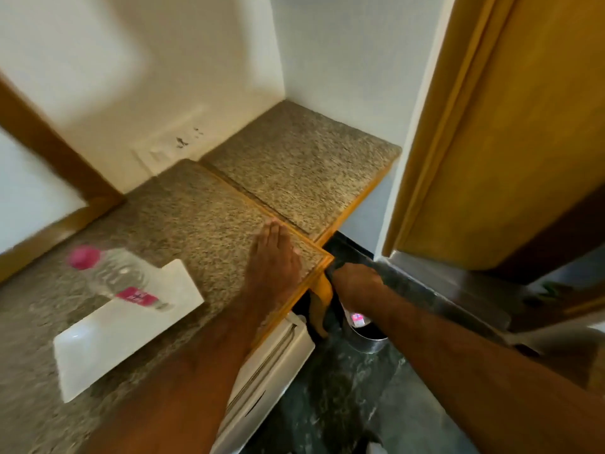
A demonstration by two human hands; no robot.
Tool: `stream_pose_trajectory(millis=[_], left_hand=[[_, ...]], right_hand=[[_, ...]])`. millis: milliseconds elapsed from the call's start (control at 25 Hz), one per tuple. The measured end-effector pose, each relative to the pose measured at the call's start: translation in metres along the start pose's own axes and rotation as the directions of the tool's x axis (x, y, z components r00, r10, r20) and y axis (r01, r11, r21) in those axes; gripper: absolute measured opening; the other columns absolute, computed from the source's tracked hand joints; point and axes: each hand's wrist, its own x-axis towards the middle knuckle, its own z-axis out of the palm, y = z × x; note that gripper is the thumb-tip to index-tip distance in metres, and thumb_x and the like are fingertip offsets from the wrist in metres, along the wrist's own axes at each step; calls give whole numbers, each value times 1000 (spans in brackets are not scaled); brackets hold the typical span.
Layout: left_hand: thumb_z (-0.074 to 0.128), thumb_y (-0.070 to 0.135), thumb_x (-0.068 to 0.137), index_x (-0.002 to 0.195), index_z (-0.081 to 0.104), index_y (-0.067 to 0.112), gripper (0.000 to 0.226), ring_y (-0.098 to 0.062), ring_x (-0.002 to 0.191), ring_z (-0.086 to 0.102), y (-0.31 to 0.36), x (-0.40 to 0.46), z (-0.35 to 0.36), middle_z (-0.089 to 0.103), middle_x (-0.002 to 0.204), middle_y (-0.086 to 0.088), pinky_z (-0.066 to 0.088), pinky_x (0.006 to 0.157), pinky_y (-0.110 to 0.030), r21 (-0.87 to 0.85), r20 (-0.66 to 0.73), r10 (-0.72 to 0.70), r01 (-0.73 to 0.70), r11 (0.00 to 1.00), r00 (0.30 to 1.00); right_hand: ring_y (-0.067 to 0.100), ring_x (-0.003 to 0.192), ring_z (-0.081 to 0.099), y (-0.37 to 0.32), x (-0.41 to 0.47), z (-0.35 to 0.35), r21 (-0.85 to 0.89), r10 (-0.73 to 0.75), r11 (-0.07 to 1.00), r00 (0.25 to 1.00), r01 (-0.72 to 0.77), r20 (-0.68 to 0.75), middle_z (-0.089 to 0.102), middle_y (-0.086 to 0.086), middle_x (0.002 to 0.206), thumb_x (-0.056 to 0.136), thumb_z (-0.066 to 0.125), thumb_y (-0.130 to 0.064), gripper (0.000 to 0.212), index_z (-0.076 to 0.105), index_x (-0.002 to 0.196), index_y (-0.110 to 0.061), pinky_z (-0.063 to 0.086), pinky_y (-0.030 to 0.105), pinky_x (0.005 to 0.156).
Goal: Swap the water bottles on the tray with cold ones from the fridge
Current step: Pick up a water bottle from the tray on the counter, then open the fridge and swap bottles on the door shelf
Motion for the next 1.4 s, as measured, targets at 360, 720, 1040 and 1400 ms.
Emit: stream_pose_trajectory(millis=[360, 720, 1040, 1400], left_hand=[[20, 42, 93, 138, 35, 1, 63, -37, 144, 22, -25, 47, 56, 34, 151, -23, 19, 118, -54, 64, -66, 75, -71, 995, 995], [22, 36, 97, 144, 27, 1, 59, -35, 144, 25, -8, -40, 64, 32, 152, -22, 25, 116, -49, 95, -237, -6, 29, 995, 971], [49, 22, 86, 145, 27, 0, 66, -35, 143, 27, -70, -233, 219, 21, 155, -19, 12, 117, -45, 180, -28, -83, 86, 980, 996], [50, 31, 88, 145, 27, -3, 70, -40, 146, 17, -185, -339, 311, 18, 157, -26, 31, 114, -53, 133, 288, -517, 500, 855, 806]], right_hand=[[31, 105, 65, 77, 95, 173, 188, 266, 949, 963, -255, -39, 70, 12, 113, 89, 58, -12, 23, 66, 110, -11, 55, 42, 86], [37, 98, 66, 92, 108, 266, 336, 376, 877, 926, -343, -39, 69, 16, 108, 84, 61, -14, 33, 60, 117, -11, 56, 44, 81], [37, 111, 61, -58, 36, 338, 387, -83, 906, 969, 170, -232, 64, 25, 121, 85, 61, -3, 28, 68, 112, -2, 44, 32, 100], [31, 119, 59, -220, 49, 395, -151, -570, 815, 729, 559, -379, 66, 11, 125, 75, 77, -36, 51, 67, 119, -11, 47, 47, 99]])
